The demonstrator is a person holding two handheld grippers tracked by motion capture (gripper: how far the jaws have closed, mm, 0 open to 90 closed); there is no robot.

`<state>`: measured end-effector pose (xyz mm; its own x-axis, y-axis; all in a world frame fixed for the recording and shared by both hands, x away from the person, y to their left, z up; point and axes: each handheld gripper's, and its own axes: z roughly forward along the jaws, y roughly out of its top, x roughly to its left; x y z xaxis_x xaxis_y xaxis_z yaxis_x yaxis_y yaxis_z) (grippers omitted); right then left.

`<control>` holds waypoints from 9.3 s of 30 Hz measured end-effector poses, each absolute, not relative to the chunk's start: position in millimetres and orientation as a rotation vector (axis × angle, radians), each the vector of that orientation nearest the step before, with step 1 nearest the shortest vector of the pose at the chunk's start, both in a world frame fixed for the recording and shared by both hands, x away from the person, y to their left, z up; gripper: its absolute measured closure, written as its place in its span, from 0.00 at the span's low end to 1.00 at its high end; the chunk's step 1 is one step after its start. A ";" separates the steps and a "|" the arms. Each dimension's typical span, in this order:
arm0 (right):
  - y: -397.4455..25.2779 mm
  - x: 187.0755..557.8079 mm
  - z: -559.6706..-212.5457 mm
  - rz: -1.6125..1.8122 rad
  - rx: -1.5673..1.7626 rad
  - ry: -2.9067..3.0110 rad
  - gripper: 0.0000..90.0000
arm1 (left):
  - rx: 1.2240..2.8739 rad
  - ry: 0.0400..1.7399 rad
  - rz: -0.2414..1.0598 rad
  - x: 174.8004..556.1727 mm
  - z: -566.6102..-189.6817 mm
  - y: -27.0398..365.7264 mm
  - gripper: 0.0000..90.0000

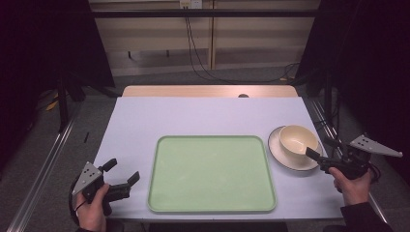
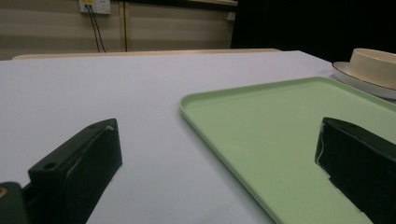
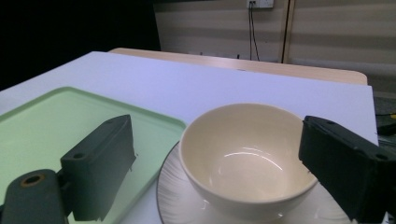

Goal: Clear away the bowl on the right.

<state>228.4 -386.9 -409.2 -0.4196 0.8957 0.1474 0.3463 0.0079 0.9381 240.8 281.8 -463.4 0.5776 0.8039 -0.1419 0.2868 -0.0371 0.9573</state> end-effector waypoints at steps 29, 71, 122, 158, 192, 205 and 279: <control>-409.9 303.5 -388.4 1.234 1.376 2.018 0.14 | 1.600 0.940 0.527 241.5 -463.3 280.8 0.01; -413.8 337.8 -443.3 0.944 1.599 2.218 0.56 | 1.617 0.937 0.530 242.3 -464.2 280.9 0.01; -421.7 344.7 -444.8 0.929 1.846 2.189 0.94 | 1.631 0.932 0.531 241.6 -464.2 282.0 0.01; -428.9 334.7 -431.3 1.045 1.831 2.139 0.93 | 1.629 0.927 0.540 240.0 -463.4 283.3 0.01; -420.3 326.3 -392.1 1.225 1.700 2.141 0.93 | 1.619 0.925 0.530 240.4 -463.6 282.6 0.01; -407.0 328.9 -383.2 1.229 1.664 2.163 0.93 | 1.622 0.919 0.530 240.6 -463.5 281.9 0.01; -285.7 397.5 -394.3 1.163 1.561 2.409 0.93 | 1.630 0.913 0.528 241.6 -463.9 281.7 0.01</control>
<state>397.5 -285.7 -394.3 -0.4912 0.8003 0.3438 0.7671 0.2105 0.6060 241.6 281.7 -463.9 0.5979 0.7914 -0.1269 0.2842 -0.0613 0.9568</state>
